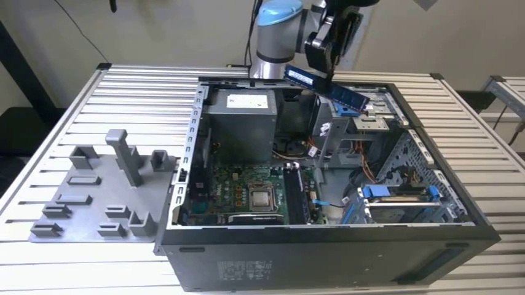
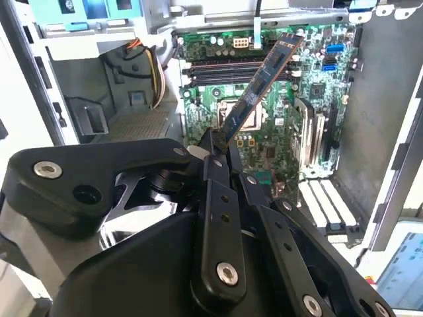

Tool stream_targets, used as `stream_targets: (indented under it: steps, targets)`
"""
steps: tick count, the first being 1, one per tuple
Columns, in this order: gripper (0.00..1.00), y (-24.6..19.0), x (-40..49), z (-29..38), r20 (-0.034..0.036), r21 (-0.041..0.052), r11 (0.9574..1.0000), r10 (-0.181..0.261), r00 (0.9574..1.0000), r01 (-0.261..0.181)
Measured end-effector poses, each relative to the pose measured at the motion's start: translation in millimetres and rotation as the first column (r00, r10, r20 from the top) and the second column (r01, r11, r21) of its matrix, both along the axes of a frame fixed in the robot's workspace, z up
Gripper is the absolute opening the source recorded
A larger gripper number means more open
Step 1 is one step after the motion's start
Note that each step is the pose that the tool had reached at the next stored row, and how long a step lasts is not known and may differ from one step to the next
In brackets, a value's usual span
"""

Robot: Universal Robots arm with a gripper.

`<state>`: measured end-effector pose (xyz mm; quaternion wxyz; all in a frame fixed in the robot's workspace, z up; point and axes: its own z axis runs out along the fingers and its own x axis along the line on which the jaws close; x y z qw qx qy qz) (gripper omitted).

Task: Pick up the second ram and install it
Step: 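Insert the second ram into the second slot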

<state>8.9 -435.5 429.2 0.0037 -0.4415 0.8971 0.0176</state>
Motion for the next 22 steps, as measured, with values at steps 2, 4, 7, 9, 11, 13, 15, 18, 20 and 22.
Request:
stream_targets:
  steps: [2, 4, 7, 9, 11, 13, 15, 18, 20, 22]
  targets:
    - [0.14, 0.0, 0.0, 0.0, 0.0, 0.0, 0.9997, -0.025, 0.9997, 0.025]
    - [0.14, 0.0, 0.0, 0.0, 0.0, 0.0, 0.9987, -0.051, 0.9987, 0.051]
    - [0.14, 0.0, 0.0, 0.0, 0.0, 0.0, 0.9962, -0.087, 0.9962, 0.087]
    - [0.14, 0.0, 0.0, 0.0, 0.0, 0.0, 0.9937, -0.112, 0.9937, 0.112]
    - [0.14, 0.0, 0.0, 0.0, 0.0, 0.0, 0.9907, -0.136, 0.9907, 0.136]
    - [0.14, 0.0, 0.0, 0.0, 0.0, 0.0, 0.9868, -0.162, 0.9868, 0.162]
    - [0.14, 0.0, 0.0, 0.0, 0.0, 0.0, 0.9825, -0.186, 0.9825, 0.186]
    - [0.14, 0.0, 0.0, 0.0, 0.0, 0.0, 0.9747, -0.224, 0.9747, 0.224]
    - [0.14, 0.0, 0.0, 0.0, 0.0, 0.0, 0.9685, -0.249, 0.9685, 0.249]
    - [0.14, 0.0, 0.0, 0.0, 0.0, 0.0, 0.9619, -0.273, 0.9619, 0.273]
